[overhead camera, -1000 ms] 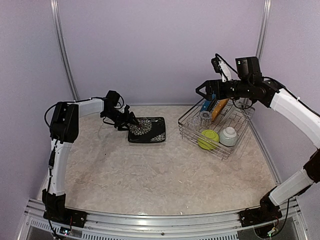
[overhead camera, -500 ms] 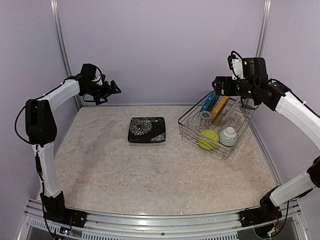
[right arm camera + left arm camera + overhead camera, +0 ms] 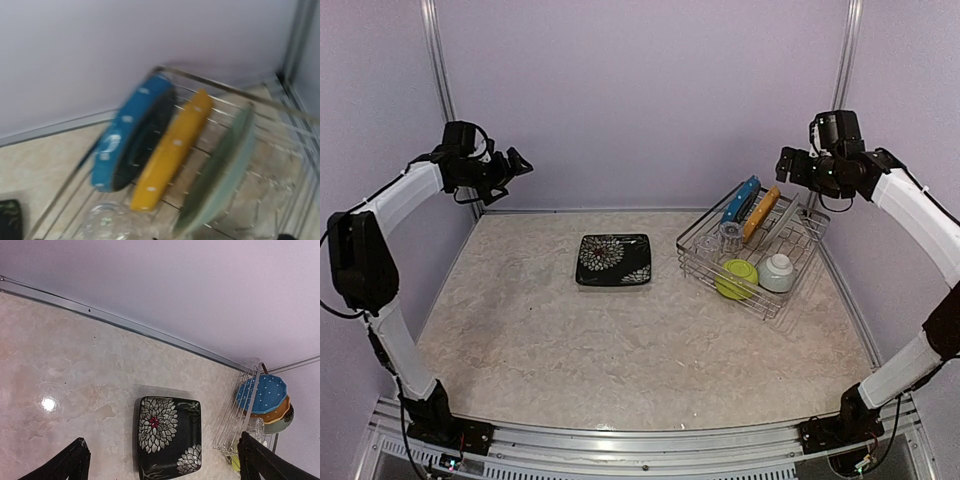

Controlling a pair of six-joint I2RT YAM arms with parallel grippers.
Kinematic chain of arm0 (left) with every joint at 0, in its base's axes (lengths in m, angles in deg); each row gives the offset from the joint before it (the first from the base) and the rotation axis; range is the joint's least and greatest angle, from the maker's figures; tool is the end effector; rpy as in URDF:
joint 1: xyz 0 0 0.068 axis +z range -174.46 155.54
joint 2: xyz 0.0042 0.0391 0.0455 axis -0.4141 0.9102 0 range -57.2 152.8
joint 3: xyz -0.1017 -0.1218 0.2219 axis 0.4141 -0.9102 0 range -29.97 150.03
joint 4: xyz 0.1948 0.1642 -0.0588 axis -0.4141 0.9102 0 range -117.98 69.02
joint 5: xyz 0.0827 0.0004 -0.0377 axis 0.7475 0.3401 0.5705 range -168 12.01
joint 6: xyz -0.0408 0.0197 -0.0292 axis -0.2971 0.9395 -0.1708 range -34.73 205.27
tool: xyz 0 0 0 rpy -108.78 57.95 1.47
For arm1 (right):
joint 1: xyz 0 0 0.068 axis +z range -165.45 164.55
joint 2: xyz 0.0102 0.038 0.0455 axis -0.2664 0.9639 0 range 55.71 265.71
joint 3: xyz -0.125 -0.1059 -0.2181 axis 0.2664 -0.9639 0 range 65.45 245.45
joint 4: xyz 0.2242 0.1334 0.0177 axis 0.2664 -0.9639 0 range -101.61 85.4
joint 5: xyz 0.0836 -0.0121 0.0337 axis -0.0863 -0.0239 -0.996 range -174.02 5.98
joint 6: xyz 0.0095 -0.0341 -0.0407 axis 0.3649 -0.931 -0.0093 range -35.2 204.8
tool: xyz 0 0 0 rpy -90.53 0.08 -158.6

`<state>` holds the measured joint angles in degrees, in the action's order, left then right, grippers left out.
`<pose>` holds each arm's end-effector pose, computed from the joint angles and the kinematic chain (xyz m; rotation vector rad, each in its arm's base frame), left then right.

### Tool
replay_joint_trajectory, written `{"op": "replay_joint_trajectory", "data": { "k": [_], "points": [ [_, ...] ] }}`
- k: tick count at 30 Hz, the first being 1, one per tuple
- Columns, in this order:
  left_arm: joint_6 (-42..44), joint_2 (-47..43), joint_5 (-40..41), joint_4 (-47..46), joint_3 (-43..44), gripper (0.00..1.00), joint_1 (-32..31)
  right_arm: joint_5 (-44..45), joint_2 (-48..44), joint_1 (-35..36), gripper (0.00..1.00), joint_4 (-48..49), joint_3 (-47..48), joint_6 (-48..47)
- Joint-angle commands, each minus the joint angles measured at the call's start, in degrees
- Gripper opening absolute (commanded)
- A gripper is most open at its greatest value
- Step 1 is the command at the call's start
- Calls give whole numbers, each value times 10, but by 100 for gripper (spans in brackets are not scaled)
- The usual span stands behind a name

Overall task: Unload the mixed dishes from the dish rack
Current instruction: Grab the plate from the dish rack.

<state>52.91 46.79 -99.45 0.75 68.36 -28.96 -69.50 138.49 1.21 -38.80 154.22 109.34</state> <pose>0.4197 -0.0461 0.3446 -0.3189 2.2046 -0.7678 0.3089 0.0832 0.4093 0.2959 2.0298 0.1865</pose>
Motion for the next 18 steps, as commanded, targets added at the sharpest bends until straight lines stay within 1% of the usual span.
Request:
{"op": "replay_joint_trajectory", "data": {
  "k": [1,4,7,12,18],
  "points": [
    [6,-74,42,-18,-14,99,3,-30,28,-47,99,-51,9,85],
    [8,-101,78,-15,-30,99,3,-37,53,-70,95,-70,25,128],
    [3,-118,97,-16,-42,99,3,-39,82,-82,91,-81,40,153],
    [-3,-138,110,-24,-58,99,1,-42,133,-92,91,-100,73,179],
    [-8,-145,110,-27,-61,99,1,-89,163,-118,90,-77,56,208]
  ]
}}
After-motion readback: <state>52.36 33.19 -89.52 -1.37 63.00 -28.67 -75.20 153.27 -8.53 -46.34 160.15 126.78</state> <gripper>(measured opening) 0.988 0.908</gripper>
